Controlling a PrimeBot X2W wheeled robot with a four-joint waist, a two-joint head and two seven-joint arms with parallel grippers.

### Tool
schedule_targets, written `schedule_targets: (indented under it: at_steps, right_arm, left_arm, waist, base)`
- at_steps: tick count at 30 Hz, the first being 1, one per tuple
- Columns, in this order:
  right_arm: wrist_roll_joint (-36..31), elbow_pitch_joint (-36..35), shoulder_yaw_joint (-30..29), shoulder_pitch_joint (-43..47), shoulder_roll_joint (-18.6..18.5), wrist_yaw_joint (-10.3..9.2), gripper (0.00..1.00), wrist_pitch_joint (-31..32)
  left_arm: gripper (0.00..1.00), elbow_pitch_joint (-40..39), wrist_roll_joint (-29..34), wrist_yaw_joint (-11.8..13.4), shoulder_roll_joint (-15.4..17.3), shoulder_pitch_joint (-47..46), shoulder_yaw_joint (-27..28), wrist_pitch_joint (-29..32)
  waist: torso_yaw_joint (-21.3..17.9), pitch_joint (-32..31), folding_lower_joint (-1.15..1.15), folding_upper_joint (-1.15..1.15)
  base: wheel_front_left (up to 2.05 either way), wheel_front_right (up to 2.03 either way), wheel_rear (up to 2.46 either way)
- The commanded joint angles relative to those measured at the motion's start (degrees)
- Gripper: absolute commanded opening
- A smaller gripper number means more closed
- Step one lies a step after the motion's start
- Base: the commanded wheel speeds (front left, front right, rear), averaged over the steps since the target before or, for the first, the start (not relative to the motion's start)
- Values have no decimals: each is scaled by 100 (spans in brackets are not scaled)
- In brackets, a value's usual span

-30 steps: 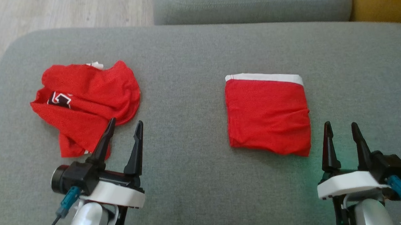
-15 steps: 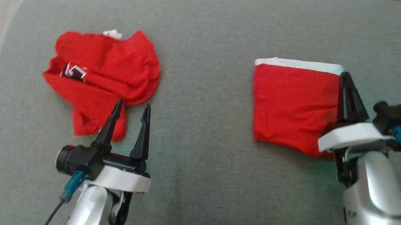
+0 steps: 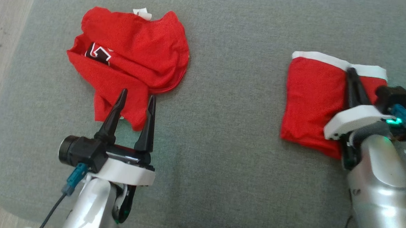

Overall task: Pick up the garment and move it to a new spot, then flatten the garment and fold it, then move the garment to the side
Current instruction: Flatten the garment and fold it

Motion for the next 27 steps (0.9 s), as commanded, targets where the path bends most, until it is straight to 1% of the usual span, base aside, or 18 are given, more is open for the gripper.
schedule_targets:
  at_steps: [1,2,3,5,7,9,12,16,19,20,23,26,27]
  right_arm:
    - [189,-102,374,-173,55,-5,0,-116]
    - [361,-131,568,-203,56,-5,0,-143]
    - [719,-239,1016,-210,57,-5,0,-168]
    - [998,-306,1457,-181,57,-5,0,-176]
    - [1138,-185,1842,-162,57,-5,0,-173]
    - [1210,153,2094,-190,58,-5,0,-28]
    - [1367,590,2273,-279,58,-5,0,69]
    - [1659,701,2326,-337,58,-5,0,-85]
    - [1651,539,2096,-275,58,-5,0,-164]
    - [1642,378,1930,-235,58,-5,0,-172]
    - [1529,-439,1377,103,58,-5,0,-178]
    - [1492,-1102,1070,657,58,-5,0,-179]
    - [1492,-1102,1070,657,58,-5,0,-179]
  left_arm:
    - [100,-147,18,12,20,-149,132,-30]
    - [100,-146,12,17,20,-144,129,-30]
    - [100,-143,6,27,20,-127,125,-30]
    - [100,-146,-1,34,20,-116,119,-30]
    - [100,-150,-2,37,20,-119,107,-30]
    - [100,-149,4,34,20,-131,89,-30]
    - [100,-101,13,29,20,-125,80,-30]
    - [100,-17,48,23,24,-104,173,-30]
    - [100,-29,67,16,24,-61,258,-30]
    - [100,-67,68,13,24,-40,293,-30]
    - [100,-185,36,9,24,79,432,-30]
    - [100,-207,49,8,23,214,508,-30]
    - [100,-207,49,8,23,214,508,-30]
  waist:
    - [-38,-69,-1,0]
    - [-56,-99,-1,0]
    - [-109,-150,-1,0]
    - [-158,-177,-1,0]
    - [-211,-190,-1,0]
    - [-259,-208,-1,0]
    - [-317,-288,-1,0]
    - [-467,-458,-1,0]
    - [-610,-623,-1,0]
    - [-669,-670,-1,0]
    - [-867,-821,-1,0]
    - [-1036,-986,-1,0]
    - [-1036,-986,-1,0]
  base:
    - [0,0,0]
    - [0,0,0]
    - [0,0,0]
    - [0,0,0]
    - [0,0,0]
    - [0,0,0]
    - [0,0,0]
    - [0,0,0]
    - [0,0,0]
    - [0,0,0]
    - [0,0,0]
    - [0,0,0]
    - [0,0,0]
